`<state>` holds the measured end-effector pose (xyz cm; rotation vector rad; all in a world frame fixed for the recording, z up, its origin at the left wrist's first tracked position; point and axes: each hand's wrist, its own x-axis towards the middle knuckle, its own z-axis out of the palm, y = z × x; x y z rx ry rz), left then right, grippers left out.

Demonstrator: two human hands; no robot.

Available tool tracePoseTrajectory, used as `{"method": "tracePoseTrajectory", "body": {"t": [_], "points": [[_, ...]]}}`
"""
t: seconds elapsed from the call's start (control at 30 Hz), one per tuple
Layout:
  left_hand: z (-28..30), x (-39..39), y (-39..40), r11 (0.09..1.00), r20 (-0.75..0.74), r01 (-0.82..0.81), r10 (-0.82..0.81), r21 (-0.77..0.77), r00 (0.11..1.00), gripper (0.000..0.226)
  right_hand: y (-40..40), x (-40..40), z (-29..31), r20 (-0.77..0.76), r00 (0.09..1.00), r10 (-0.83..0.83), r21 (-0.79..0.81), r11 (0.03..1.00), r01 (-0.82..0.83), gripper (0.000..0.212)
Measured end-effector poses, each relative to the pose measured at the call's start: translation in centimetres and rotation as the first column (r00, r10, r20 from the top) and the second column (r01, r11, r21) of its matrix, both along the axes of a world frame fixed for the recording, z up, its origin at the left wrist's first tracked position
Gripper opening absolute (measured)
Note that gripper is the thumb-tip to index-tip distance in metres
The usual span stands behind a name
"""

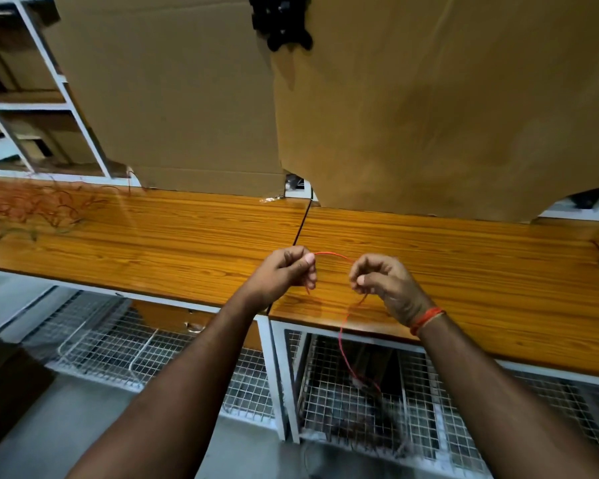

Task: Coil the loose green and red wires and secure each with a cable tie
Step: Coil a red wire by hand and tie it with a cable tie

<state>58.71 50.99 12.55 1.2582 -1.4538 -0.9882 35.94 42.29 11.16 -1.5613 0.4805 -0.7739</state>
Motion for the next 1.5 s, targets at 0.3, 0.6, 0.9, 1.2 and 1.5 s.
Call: {"method": "tracePoseTrajectory", "body": {"t": [0.3, 0.6, 0.9, 1.2, 1.5], "points": [[2.1, 0.3, -0.7, 0.991, -0.377, -0.095, 0.126, 0.1, 0.918, 0.028, 1.4, 4.5, -2.8, 0.013, 0.839, -0.545, 0.088, 0.836, 0.541, 0.012], [3.6, 0.6, -2.3, 0.975, -0.759, -0.116, 0.221, 0.19, 0.613, 0.036, 4.4, 8.2, -5.1, -0.084, 0.763, -0.641, 0.043, 0.763, 0.645, 0.014], [2.9, 3.4, -1.8, 0.969, -0.84, -0.179, 0.236, 0.168, 0.488, 0.032, 5.4, 8.5, -3.6, -0.312, 0.766, -0.561, -0.37, 0.815, 0.446, 0.014], [2.1, 8.0, -1.1, 0.952, -0.833, -0.293, 0.236, 0.094, 0.499, 0.027, 9.1, 5.6, -3.7, -0.289, 0.76, -0.582, -0.481, 0.775, 0.41, 0.016], [0.0, 6.0, 1.2, 0.999, -0.389, 0.032, -0.031, -0.004, 0.921, 0.032, 10.3, 8.2, 3.5, -0.036, 0.841, -0.54, -0.686, 0.625, 0.372, 0.007]]}}
